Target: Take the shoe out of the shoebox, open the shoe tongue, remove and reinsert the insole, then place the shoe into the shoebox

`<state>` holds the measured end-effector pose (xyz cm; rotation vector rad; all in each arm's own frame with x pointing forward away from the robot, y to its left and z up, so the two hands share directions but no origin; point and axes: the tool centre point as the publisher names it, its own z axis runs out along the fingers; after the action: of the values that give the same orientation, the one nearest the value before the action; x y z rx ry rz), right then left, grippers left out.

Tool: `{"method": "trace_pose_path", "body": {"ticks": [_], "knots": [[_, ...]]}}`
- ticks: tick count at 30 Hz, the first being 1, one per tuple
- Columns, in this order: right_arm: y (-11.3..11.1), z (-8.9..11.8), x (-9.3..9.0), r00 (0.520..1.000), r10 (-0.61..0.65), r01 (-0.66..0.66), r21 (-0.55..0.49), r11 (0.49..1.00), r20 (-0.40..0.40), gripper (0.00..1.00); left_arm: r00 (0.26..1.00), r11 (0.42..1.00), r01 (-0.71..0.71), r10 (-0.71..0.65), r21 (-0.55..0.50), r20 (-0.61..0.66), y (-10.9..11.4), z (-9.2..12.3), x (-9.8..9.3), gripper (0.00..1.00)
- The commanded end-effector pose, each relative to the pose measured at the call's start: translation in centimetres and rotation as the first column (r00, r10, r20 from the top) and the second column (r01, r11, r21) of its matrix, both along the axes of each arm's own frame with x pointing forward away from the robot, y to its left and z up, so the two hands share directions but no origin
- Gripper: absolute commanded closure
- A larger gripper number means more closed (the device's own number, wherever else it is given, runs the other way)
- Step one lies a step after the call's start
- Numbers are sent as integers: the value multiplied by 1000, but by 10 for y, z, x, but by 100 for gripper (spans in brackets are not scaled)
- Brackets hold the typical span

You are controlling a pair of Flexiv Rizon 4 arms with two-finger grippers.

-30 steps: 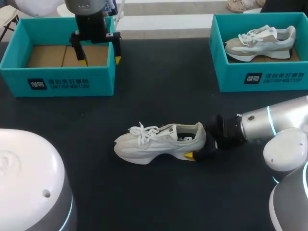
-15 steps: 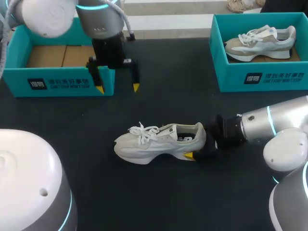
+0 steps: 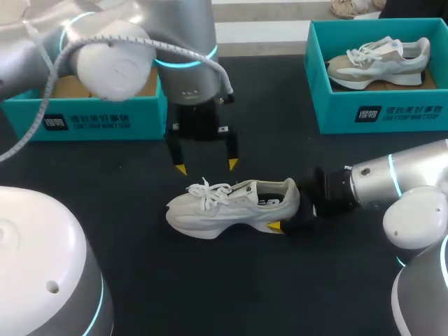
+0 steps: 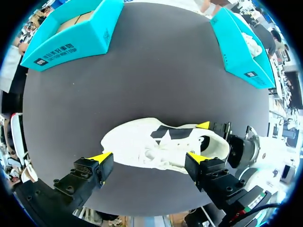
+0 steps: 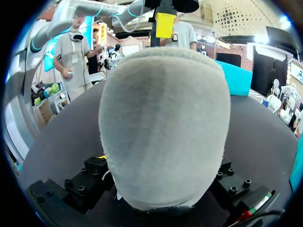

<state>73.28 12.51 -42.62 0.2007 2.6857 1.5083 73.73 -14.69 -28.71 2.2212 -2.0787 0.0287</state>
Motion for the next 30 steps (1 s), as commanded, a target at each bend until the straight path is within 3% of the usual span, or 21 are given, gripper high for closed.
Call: {"method": "trace_pose_path", "body": {"ticks": [1,16,21,30], "knots": [[7,-8,0,1000,-1,1,-2,1000,0,100,1000,1000,-17,16,18,23,-22,-11,-5,0],[7,-8,0,1000,-1,1,-2,1000,0,100,999,1000,-20,19,18,42,-23,-10,-6,0],[7,-8,0,1000,-1,1,-2,1000,0,100,999,998,21,-23,64,43,-38,-15,-10,0],[7,-8,0,1000,-1,1,-2,1000,0,100,999,998,45,-46,53,15,-59,-23,-7,0]]}}
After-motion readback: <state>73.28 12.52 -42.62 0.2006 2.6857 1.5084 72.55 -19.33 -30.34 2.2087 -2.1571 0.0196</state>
